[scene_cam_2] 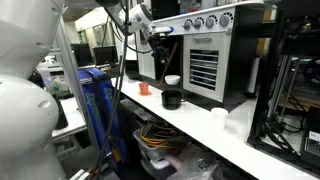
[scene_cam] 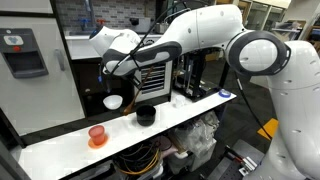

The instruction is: Pour the contents in the white mug into the black mug, use the wooden spoon to stir the contents in the black mug

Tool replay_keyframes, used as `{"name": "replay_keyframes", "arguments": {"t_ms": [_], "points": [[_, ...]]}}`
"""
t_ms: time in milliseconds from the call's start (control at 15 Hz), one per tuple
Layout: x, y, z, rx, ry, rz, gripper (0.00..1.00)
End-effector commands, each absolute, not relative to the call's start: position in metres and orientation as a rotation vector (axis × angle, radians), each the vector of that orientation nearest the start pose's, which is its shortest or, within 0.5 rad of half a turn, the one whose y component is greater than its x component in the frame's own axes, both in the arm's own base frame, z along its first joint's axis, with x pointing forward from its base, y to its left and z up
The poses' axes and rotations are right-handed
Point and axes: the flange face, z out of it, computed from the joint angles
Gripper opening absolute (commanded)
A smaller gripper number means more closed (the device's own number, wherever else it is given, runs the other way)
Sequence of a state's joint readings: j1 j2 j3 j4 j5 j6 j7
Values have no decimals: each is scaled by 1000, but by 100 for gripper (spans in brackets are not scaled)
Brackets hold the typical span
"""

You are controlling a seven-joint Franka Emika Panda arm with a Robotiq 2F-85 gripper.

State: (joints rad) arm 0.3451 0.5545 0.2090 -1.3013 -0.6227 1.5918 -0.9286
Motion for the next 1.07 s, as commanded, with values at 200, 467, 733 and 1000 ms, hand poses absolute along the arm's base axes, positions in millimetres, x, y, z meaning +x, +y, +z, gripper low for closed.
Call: {"name": "replay_keyframes", "arguments": {"t_ms": [200, 467, 733, 1000], "points": [[637, 277, 427, -2477, -2625, 754, 4], [633, 273, 427, -2491, -2629, 856, 4], [627, 272, 426, -2490, -2634, 949, 4], [622, 269, 420, -2481, -2622, 1012, 4]]}}
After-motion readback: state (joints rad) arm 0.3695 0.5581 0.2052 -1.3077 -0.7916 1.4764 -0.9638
